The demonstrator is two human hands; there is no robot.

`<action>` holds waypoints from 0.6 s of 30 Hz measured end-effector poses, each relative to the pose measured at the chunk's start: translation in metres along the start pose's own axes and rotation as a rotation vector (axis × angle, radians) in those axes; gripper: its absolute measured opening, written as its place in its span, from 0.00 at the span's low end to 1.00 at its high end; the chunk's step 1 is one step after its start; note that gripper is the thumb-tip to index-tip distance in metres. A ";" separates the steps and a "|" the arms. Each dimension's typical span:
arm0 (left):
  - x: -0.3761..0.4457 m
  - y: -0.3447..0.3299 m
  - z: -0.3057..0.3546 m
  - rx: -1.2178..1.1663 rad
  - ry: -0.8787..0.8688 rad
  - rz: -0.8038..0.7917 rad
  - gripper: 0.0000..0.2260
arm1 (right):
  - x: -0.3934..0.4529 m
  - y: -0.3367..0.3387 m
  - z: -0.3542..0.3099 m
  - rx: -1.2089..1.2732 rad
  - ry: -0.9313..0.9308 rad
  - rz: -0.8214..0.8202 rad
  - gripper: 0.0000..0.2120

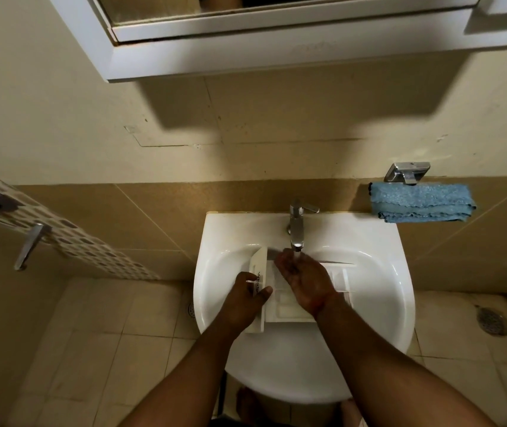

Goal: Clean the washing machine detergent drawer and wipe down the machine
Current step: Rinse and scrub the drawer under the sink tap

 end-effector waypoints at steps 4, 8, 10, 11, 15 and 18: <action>-0.001 0.000 0.000 0.001 -0.035 0.002 0.13 | -0.025 -0.020 0.035 -0.730 0.370 -0.208 0.21; 0.001 0.000 -0.002 0.033 -0.019 0.008 0.15 | -0.053 0.013 0.086 -1.303 0.632 -0.314 0.35; 0.002 -0.001 -0.002 0.035 0.005 0.005 0.16 | -0.055 0.038 0.091 -1.467 0.689 -0.224 0.38; 0.002 -0.001 -0.003 0.029 0.019 0.003 0.16 | -0.054 0.049 0.091 -1.496 0.649 -0.139 0.36; 0.000 0.000 0.000 0.029 0.018 0.003 0.16 | -0.051 0.045 0.071 -1.697 0.372 0.038 0.28; 0.000 0.000 0.000 0.031 0.010 0.001 0.17 | -0.050 0.000 0.063 -1.681 0.272 -0.142 0.30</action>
Point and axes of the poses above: each hand's wrist, its own x-axis towards the middle knuckle, its own y-axis out of the back of the hand, z = x × y, the point moved 2 cm from there along x, towards the middle knuckle, and after that the axes turned 4 degrees about -z, right-handed, at the moved point
